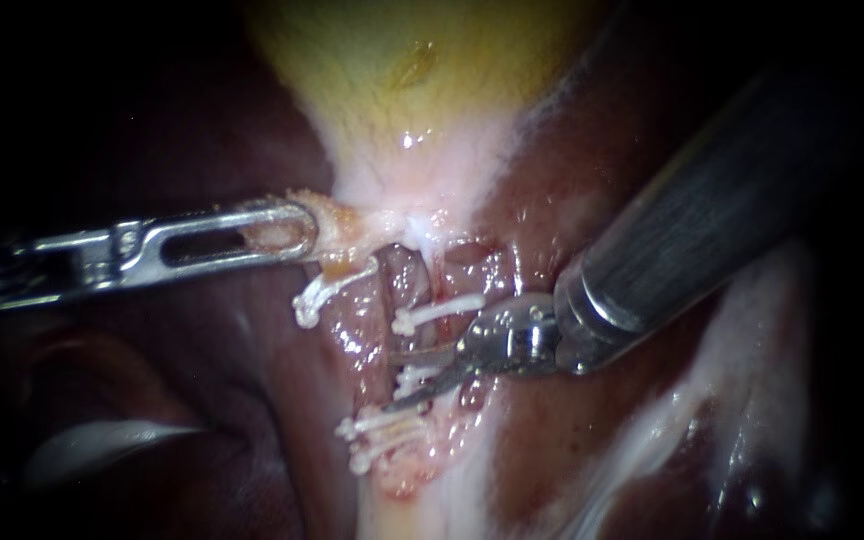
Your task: Go to the cutting position right tube
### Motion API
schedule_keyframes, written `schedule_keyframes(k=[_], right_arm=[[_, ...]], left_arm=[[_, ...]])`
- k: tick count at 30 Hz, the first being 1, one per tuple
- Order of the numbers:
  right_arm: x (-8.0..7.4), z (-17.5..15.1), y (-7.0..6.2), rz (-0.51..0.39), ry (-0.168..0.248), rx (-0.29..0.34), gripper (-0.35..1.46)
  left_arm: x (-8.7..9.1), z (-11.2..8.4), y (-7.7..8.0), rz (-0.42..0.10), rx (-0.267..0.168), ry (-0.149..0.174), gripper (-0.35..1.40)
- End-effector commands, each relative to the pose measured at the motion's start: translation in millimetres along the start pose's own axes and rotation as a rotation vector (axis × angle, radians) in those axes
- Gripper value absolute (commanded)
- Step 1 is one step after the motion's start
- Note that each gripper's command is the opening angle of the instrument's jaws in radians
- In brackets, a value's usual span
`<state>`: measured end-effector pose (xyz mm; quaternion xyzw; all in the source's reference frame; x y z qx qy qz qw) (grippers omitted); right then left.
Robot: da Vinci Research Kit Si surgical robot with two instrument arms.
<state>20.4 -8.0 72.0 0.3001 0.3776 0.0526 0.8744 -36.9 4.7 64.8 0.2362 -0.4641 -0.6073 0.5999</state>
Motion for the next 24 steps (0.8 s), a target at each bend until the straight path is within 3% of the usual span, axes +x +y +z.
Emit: schedule_keyframes(k=[1, 8, 13, 16, 24], right_arm=[[0.0, 0.0, 0.0, 0.000, 0.000, 0.000, 0.52], [-0.1, -0.3, 0.0, 0.000, 0.000, 0.001, 0.67], [0.0, -1.3, -0.1, 0.002, 0.013, 0.006, 0.94], [0.2, -2.5, -0.4, -0.002, 0.041, 0.012, 1.09], [-0.1, -5.9, -1.1, 0.052, 0.072, 0.031, 1.19]], left_arm=[[0.0, 0.0, 0.0, 0.000, 0.000, 0.000, -0.35], [0.0, 0.0, 0.0, 0.000, 0.000, 0.000, -0.35], [0.0, 0.0, 0.0, 0.000, 0.000, 0.000, -0.35], [0.0, -0.1, 0.0, 0.000, 0.000, 0.000, -0.35], [0.0, -0.1, 0.0, 0.000, 0.000, 0.000, -0.35]])
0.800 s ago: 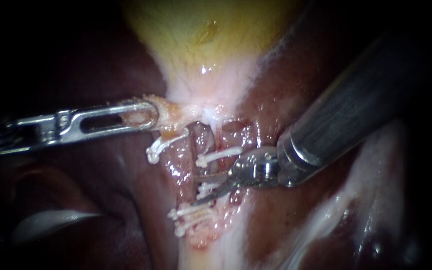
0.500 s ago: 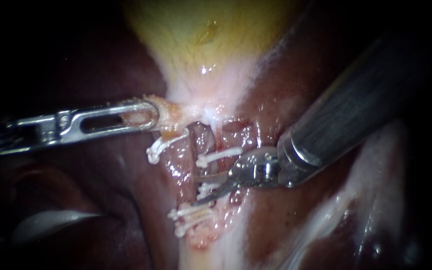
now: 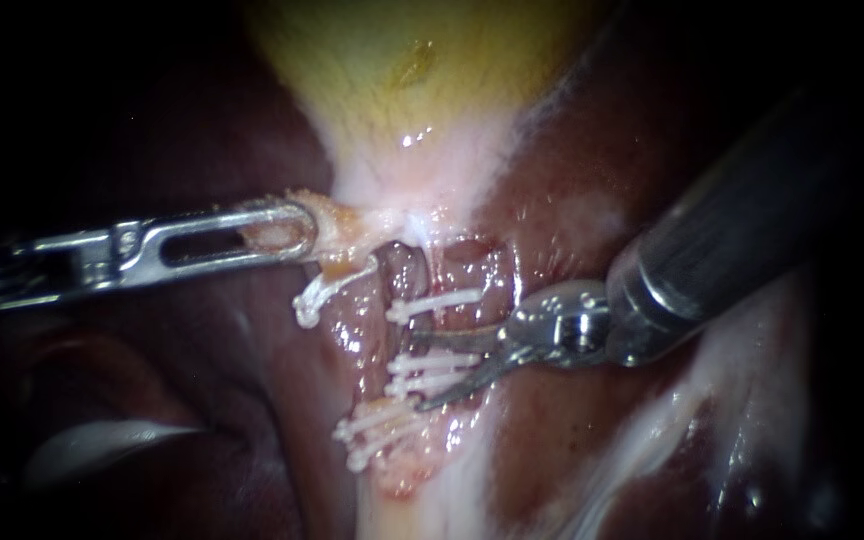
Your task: Go to the cutting position right tube
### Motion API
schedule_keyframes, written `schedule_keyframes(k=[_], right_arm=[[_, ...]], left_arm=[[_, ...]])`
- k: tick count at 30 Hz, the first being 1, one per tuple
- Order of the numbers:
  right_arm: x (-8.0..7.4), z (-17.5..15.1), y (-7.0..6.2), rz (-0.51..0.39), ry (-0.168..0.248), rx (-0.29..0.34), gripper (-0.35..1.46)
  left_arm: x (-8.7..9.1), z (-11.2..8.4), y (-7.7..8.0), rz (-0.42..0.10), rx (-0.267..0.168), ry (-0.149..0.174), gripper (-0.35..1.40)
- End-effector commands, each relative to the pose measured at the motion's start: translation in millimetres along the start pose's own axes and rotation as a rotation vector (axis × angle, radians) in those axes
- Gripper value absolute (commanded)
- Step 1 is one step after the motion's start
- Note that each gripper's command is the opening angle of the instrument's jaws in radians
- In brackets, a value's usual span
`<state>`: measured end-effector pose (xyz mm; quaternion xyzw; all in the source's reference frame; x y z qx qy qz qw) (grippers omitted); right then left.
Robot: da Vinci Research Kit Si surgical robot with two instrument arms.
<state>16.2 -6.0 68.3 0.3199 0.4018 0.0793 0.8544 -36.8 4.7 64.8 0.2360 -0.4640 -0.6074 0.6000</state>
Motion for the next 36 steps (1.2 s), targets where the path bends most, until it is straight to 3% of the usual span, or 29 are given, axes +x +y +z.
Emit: schedule_keyframes(k=[1, 16, 27, 36], right_arm=[[-0.2, -0.4, -0.1, 0.008, 0.004, 0.004, 1.19], [-1.5, -1.9, 0.7, 0.051, 0.015, 0.011, 1.19], [-1.9, -0.6, 1.9, 0.133, 0.020, 0.004, 1.33], [-2.3, 0.5, 2.0, 0.212, 0.017, 0.027, 1.36]], left_arm=[[0.0, 0.0, 0.0, 0.000, 0.001, 0.000, -0.35], [-0.1, -0.1, 0.0, 0.000, 0.001, 0.001, -0.35], [-0.1, -0.1, 0.0, 0.000, 0.000, 0.000, -0.35], [0.0, -0.1, 0.0, 0.000, 0.000, 0.000, -0.35]])
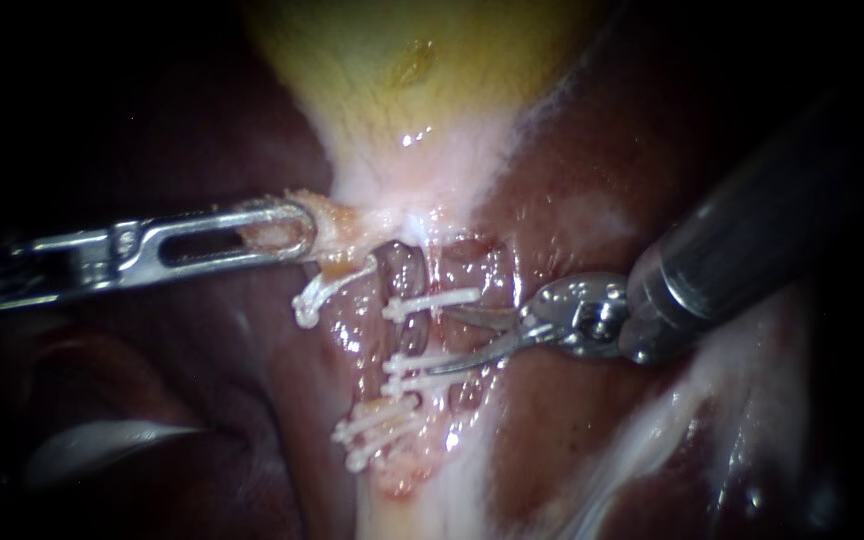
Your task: Go to the cutting position right tube
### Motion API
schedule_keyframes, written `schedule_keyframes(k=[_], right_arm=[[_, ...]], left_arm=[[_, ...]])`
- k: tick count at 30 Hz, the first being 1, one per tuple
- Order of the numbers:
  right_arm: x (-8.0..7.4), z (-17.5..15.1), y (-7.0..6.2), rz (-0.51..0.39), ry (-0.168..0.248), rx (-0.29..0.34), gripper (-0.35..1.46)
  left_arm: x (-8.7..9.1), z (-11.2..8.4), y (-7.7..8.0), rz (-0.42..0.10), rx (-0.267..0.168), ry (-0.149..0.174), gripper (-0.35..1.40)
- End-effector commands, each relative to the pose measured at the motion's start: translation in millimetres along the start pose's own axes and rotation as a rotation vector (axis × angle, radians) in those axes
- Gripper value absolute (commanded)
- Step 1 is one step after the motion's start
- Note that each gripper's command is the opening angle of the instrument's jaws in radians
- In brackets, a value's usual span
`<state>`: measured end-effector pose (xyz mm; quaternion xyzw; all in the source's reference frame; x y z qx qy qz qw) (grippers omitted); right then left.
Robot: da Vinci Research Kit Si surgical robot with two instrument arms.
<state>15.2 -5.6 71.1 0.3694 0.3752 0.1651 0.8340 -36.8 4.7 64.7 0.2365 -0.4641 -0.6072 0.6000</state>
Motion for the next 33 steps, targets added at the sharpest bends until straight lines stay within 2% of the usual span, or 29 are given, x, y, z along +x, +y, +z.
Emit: schedule_keyframes(k=[1, 7, 13, 21, 27, 33], right_arm=[[0.1, 0.0, 0.0, 0.005, -0.001, 0.005, 1.36], [0.6, 1.2, 0.2, 0.013, 0.016, 0.023, 1.36], [0.8, 3.2, 0.2, 0.031, 0.052, 0.084, 1.36], [0.8, 3.4, 0.3, 0.066, 0.140, 0.203, 1.38], [1.1, 3.4, 0.4, 0.082, 0.230, 0.302, 1.38], [1.4, 3.3, -0.1, 0.081, 0.264, 0.368, 1.38]], left_arm=[[0.0, 0.0, 0.0, 0.000, -0.001, -0.001, -0.35], [0.1, 0.1, 0.0, 0.000, -0.001, -0.001, -0.35], [0.1, 0.1, 0.0, 0.000, -0.001, -0.001, -0.35], [0.1, 0.1, 0.0, 0.000, -0.001, -0.001, -0.35], [0.1, 0.1, 0.0, 0.000, -0.001, -0.001, -0.35], [0.1, 0.1, 0.0, 0.000, -0.001, -0.001, -0.35]])
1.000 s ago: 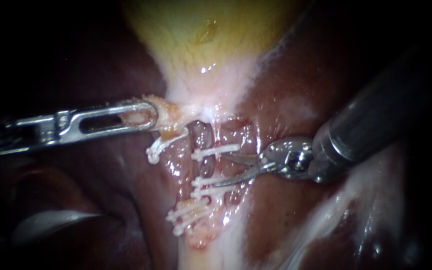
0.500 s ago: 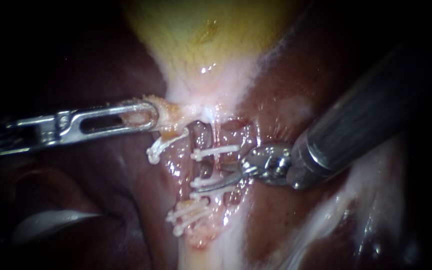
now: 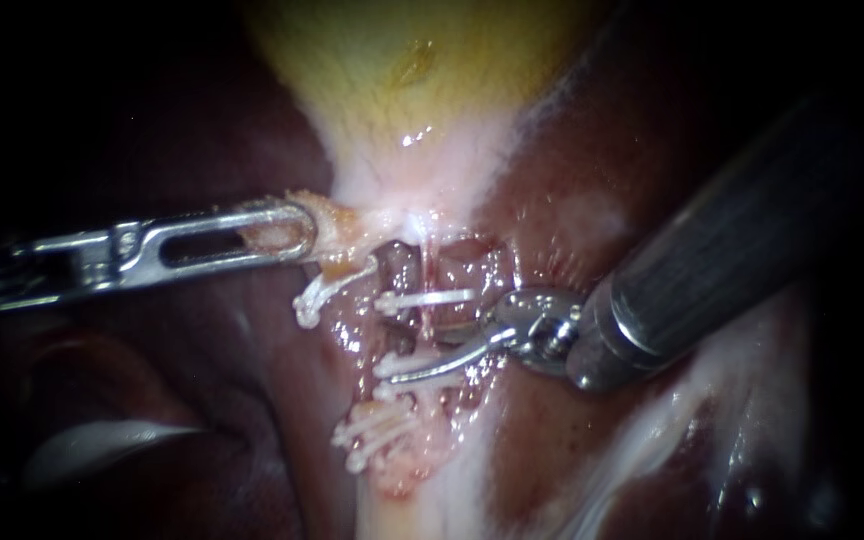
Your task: Go to the cutting position right tube
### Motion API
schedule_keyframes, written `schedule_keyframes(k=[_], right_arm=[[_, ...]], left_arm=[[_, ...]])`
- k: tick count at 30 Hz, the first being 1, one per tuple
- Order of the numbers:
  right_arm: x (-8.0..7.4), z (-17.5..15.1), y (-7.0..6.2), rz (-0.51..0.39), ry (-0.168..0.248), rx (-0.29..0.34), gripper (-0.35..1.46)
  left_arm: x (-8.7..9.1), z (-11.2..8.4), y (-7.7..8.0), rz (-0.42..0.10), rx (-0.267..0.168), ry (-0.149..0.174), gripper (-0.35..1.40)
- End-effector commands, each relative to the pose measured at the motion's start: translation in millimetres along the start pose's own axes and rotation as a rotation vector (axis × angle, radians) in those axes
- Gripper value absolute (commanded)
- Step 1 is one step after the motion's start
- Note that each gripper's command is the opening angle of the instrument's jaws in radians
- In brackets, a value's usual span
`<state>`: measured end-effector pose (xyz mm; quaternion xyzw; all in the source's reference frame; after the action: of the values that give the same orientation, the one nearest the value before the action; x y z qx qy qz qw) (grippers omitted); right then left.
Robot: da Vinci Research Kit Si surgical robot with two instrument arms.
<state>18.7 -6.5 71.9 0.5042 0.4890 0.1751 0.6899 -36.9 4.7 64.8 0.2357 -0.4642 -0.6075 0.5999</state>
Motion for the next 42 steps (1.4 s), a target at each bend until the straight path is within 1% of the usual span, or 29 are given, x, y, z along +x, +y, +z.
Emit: schedule_keyframes(k=[1, 4, 8, 10, 14, 18, 21, 24, 30, 42], right_arm=[[0.1, 0.1, -0.1, -0.002, 0.002, 0.007, 1.38], [0.4, 0.6, -0.2, 0.000, 0.015, 0.021, 1.38], [0.8, 1.3, 0.1, 0.004, 0.037, 0.032, 1.36], [1.1, 1.6, 0.5, 0.009, 0.057, 0.025, 1.34], [1.5, 2.0, 1.2, 0.017, 0.077, -0.002, 1.34], [1.7, 1.9, 1.8, 0.018, 0.093, -0.015, 1.34], [1.7, 1.7, 2.2, 0.024, 0.100, -0.022, 1.34], [1.7, 1.7, 2.3, 0.024, 0.103, -0.021, 1.34], [1.8, 2.0, 2.3, 0.024, 0.114, -0.017, 1.36], [1.8, 2.0, 2.1, 0.024, 0.114, -0.016, 1.38]], left_arm=[[0.0, 0.0, 0.0, 0.000, 0.000, 0.000, -0.35], [0.0, 0.0, 0.0, 0.000, 0.000, 0.000, -0.35], [0.0, 0.0, 0.0, 0.000, 0.000, 0.000, -0.35], [0.0, 0.0, 0.0, 0.000, 0.000, 0.000, -0.35], [0.0, 0.0, 0.0, 0.000, 0.000, 0.000, -0.35], [0.0, 0.1, 0.0, 0.000, 0.000, 0.000, -0.35], [0.0, 0.1, 0.0, 0.000, 0.000, 0.000, -0.35], [0.0, 0.1, 0.0, 0.000, 0.000, 0.000, -0.35], [0.0, 0.1, 0.0, 0.000, 0.000, 0.000, -0.35], [0.1, 0.1, 0.0, 0.000, 0.000, 0.000, -0.35]])
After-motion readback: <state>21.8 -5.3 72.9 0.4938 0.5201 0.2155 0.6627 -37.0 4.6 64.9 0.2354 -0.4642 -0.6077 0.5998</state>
